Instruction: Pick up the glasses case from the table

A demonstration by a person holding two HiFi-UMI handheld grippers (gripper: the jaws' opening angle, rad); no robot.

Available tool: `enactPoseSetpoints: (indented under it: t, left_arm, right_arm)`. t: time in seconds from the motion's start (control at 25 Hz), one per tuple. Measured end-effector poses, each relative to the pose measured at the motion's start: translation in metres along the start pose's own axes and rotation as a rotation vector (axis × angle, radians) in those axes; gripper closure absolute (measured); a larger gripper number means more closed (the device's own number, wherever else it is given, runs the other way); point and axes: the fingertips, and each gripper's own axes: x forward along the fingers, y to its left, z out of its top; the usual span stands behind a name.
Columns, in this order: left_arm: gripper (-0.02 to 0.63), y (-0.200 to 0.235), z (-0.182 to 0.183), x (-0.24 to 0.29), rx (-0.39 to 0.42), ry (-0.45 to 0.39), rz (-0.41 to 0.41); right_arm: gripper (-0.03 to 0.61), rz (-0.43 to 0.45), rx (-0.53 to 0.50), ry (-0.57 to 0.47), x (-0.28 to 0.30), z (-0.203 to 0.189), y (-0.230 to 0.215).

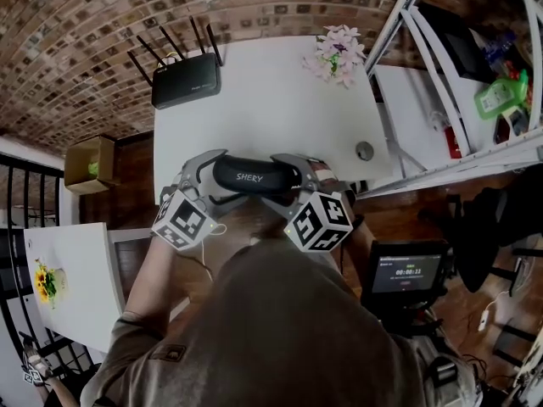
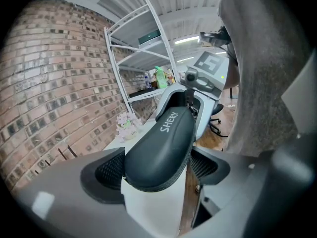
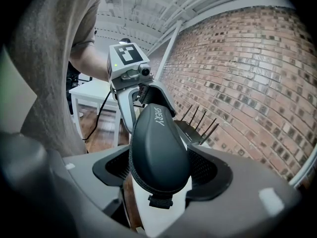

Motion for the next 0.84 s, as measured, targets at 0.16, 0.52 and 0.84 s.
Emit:
enactPoseSetpoints:
  t: [0.16, 0.52, 0.84]
  left_arm:
    - [0.21, 0.003, 0.002, 0.002, 0.008, -0.009, -0.006]
    - [0.21, 0.01, 0.001, 0.004, 0.0, -0.029, -0.005]
    - [0.21, 0.017, 0.006, 0.006, 0.006, -0.037, 0.002]
  right_arm:
    - [0.224, -0.008, 0.001, 0.003, 0.001, 0.0, -0.004]
    - [0.224, -0.013, -0.009, 0.012, 0.003, 0.002, -0.01]
    - [0.224, -0.018, -0.014, 0.012, 0.004, 0.002, -0.017]
